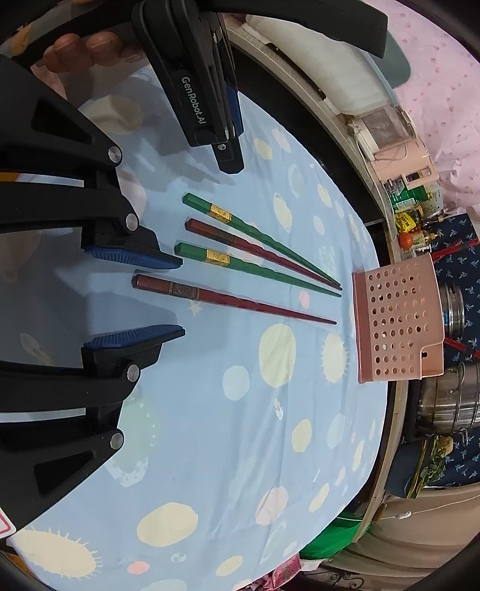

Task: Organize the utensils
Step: 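Grasp a dark red chopstick with the right tool while the left tool grasps a green chopstick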

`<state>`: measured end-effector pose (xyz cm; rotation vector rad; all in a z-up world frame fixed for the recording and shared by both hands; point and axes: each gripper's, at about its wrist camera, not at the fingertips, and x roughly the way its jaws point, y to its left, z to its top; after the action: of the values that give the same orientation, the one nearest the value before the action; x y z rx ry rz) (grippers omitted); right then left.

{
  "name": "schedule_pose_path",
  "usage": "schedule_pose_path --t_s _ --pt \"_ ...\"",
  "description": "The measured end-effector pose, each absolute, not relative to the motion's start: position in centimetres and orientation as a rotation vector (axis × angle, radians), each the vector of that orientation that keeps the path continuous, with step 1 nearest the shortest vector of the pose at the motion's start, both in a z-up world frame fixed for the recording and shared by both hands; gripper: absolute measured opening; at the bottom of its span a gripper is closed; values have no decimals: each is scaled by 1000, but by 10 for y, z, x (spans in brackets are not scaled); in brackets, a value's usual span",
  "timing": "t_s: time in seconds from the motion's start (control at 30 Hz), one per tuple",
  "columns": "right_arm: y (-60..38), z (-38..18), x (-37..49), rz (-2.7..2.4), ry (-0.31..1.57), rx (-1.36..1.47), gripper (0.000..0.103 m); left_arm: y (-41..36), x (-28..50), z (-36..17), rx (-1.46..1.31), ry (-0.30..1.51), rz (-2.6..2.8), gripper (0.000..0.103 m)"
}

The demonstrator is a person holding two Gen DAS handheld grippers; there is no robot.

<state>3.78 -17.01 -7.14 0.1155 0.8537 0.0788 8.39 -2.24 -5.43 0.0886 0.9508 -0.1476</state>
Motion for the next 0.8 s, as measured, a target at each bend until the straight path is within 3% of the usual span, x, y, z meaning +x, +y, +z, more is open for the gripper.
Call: schedule_pose_path --t_s 0.27,0.8 --pt "-176 -74 37 40 840 105 7 -30 80 -58 99 953 -174 52" --pt "-191 -75 32 18 832 167 7 -47 80 -68 91 987 -232 56"
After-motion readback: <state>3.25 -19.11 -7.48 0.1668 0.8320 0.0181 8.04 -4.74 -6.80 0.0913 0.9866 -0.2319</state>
